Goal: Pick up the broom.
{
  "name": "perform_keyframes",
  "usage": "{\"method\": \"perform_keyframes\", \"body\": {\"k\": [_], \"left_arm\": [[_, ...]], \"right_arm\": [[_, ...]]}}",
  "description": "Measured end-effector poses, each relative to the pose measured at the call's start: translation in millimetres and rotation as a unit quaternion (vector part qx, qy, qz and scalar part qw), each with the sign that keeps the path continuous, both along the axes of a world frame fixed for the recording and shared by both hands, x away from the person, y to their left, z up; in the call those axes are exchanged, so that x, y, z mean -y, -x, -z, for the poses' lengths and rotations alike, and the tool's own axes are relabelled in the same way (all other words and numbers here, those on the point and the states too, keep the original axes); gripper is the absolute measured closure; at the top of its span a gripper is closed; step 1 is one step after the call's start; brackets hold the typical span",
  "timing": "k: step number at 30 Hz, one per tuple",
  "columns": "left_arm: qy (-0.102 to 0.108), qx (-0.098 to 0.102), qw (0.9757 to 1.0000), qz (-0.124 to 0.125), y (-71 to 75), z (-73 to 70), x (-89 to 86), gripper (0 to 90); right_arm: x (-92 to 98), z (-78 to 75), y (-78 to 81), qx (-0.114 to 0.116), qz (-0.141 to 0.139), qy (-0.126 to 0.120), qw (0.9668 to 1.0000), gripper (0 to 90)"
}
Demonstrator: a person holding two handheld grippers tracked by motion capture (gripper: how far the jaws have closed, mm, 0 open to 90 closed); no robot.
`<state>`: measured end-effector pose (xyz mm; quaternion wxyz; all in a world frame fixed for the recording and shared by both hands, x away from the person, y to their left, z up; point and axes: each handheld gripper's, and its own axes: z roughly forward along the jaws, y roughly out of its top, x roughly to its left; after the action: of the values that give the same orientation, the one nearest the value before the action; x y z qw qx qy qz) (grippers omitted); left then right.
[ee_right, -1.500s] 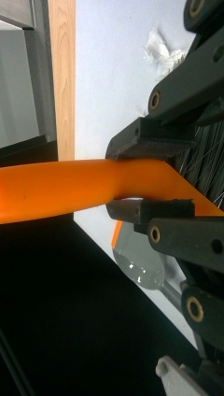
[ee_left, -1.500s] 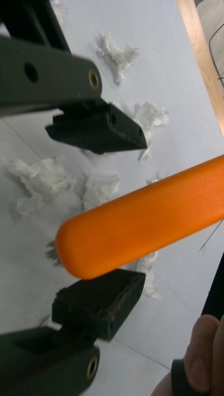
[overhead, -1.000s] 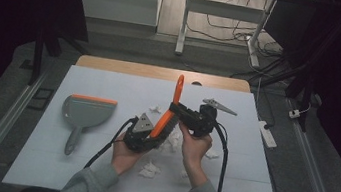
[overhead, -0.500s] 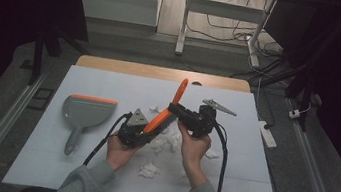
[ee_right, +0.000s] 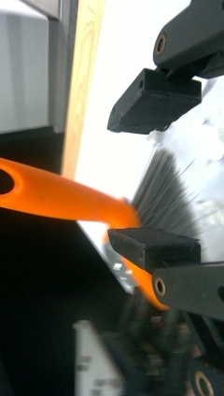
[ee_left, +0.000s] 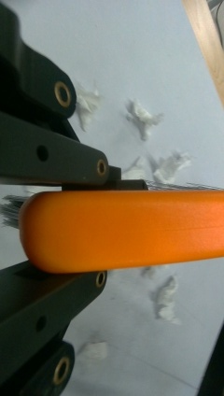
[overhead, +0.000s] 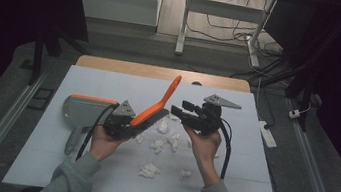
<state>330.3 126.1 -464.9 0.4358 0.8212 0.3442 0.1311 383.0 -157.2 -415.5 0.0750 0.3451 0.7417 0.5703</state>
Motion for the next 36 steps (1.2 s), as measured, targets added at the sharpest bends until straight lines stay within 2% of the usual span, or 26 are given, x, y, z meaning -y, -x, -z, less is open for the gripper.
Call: {"method": "perform_keyframes", "body": {"k": [2,4,6,7,8,9,13,17,18,20,21,23,24,25,27,28,29,30,32,33,34,35,36], "left_arm": [[-0.013,0.000,0.9999,0.005,1.1,-1.2,-4.7,78.0],[-0.017,-0.003,0.9998,0.010,1.4,-2.0,-6.3,78.0],[-0.029,-0.002,0.9994,0.017,3.3,-3.8,-7.4,78.0],[-0.035,-0.009,0.9989,0.031,4.3,-5.7,-7.7,78.0],[-0.035,-0.009,0.9989,0.031,4.3,-5.7,-7.7,78.0],[-0.043,-0.018,0.9980,0.043,4.9,-7.3,-7.8,78.0],[-0.050,-0.021,0.9972,0.052,6.3,-9.0,-8.9,77.9],[-0.046,-0.036,0.9964,0.062,5.5,-12.7,-11.8,77.9],[-0.056,-0.040,0.9955,0.065,4.4,-14.7,-11.5,78.0],[-0.080,-0.045,0.9931,0.073,3.0,-20.4,-10.0,77.9],[-0.085,-0.051,0.9919,0.080,2.2,-23.5,-9.5,77.9],[-0.097,-0.051,0.9899,0.090,1.5,-29.5,-7.1,77.9],[-0.102,-0.053,0.9891,0.092,1.5,-31.6,-5.1,77.9],[-0.107,-0.057,0.9879,0.097,1.0,-32.8,-2.9,77.9],[-0.127,-0.063,0.9839,0.108,0.0,-33.2,2.3,77.9],[-0.146,-0.073,0.9795,0.119,-1.1,-31.5,8.6,77.9],[-0.146,-0.073,0.9795,0.119,-1.1,-31.5,8.6,77.9],[-0.165,-0.078,0.9749,0.128,-1.8,-30.4,14.6,77.9],[-0.181,-0.082,0.9702,0.138,-2.7,-30.4,20.0,77.9],[-0.181,-0.082,0.9702,0.138,-2.7,-30.4,20.0,77.9],[-0.190,-0.086,0.9667,0.148,-3.1,-30.3,25.6,77.9],[-0.190,-0.086,0.9667,0.148,-3.1,-30.3,25.6,77.9],[-0.197,-0.086,0.9648,0.152,-3.0,-30.5,28.7,77.9]], "right_arm": [[2.9,0.0,0.4,0.003,-0.015,0.023,0.9996,39.0],[4.0,0.6,1.0,0.002,-0.038,0.038,0.9986,37.2],[3.9,0.8,3.4,0.004,-0.056,0.059,0.9967,36.6],[3.7,0.8,5.0,0.004,-0.067,0.067,0.9955,36.3],[3.9,0.4,6.8,0.006,-0.072,0.077,0.9944,36.2],[4.3,0.2,8.5,0.006,-0.078,0.082,0.9936,36.1],[10.4,-1.9,12.6,0.002,-0.091,0.092,0.9916,35.8],[15.5,-7.1,16.3,0.007,-0.099,0.104,0.9896,35.4],[15.4,-9.0,17.1,0.010,-0.103,0.106,0.9889,35.1],[14.5,-10.9,17.7,0.012,-0.109,0.110,0.9879,34.1],[11.2,-13.8,19.7,0.014,-0.126,0.118,0.9849,34.0],[7.6,-16.2,23.0,0.020,-0.137,0.131,0.9817,34.0],[5.9,-17.2,24.5,0.024,-0.142,0.135,0.9804,34.0],[5.9,-17.2,24.5,0.024,-0.142,0.135,0.9804,34.0],[1.4,-20.3,28.6,0.036,-0.158,0.149,0.9754,34.0],[-0.2,-21.0,30.1,0.039,-0.164,0.152,0.9738,34.0],[-1.6,-21.8,31.5,0.041,-0.170,0.158,0.9719,34.0],[-3.1,-22.0,32.3,0.043,-0.171,0.166,0.9703,33.7],[-5.9,-21.0,32.7,0.046,-0.172,0.179,0.9677,32.7],[-7.3,-19.7,32.3,0.046,-0.174,0.185,0.9660,32.4],[-8.6,-18.3,31.9,0.044,-0.175,0.195,0.9641,31.7],[-8.6,-18.3,31.9,0.044,-0.175,0.195,0.9641,31.7],[-11.3,-14.7,30.6,0.048,-0.179,0.212,0.9597,30.9]]}}
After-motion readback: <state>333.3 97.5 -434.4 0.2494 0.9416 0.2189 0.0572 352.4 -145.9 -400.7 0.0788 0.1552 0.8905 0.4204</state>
